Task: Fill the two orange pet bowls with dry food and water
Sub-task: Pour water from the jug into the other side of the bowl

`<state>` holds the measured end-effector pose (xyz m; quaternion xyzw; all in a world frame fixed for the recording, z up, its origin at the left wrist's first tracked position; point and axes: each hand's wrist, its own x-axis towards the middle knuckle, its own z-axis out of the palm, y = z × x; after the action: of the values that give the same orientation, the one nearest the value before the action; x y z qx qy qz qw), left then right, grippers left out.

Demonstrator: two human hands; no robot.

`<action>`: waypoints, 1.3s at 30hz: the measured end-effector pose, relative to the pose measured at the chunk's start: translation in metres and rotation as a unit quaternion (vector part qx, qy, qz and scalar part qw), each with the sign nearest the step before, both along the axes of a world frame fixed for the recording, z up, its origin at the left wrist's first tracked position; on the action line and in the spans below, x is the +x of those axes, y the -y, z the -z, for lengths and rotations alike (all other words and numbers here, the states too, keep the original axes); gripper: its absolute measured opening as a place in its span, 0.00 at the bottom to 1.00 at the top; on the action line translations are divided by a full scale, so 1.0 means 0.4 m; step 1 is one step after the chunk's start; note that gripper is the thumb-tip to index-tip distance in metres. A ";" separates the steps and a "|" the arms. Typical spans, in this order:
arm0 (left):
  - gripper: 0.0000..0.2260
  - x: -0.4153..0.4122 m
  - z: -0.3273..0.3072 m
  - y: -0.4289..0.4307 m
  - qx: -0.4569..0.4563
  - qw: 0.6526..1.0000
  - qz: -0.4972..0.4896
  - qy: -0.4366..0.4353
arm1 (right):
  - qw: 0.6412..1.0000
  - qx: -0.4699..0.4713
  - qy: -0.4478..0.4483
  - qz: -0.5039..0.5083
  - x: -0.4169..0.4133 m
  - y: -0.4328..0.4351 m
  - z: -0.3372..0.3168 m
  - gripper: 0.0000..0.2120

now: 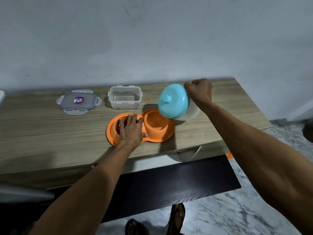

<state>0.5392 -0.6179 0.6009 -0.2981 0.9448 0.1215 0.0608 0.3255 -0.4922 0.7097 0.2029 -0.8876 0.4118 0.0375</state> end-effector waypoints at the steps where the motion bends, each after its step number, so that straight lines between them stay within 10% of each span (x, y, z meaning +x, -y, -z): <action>1: 0.36 -0.001 0.000 0.000 -0.001 1.000 -0.001 0.001 | 0.999 -0.014 0.023 0.021 -0.010 -0.003 0.006 0.18; 16: 0.35 -0.003 0.009 0.004 -0.038 0.999 0.005 0.002 | 0.915 -0.251 0.290 0.126 -0.118 0.143 0.102 0.12; 39: 0.36 0.000 -0.002 0.000 -0.027 0.999 0.009 0.020 | 0.874 -0.298 0.353 0.152 -0.104 0.141 0.170 0.18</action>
<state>0.5394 -0.6179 0.6018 -0.2934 0.9490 0.0890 0.0731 0.2840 -0.5486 0.6416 -0.1142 -0.6973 0.6899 -0.1574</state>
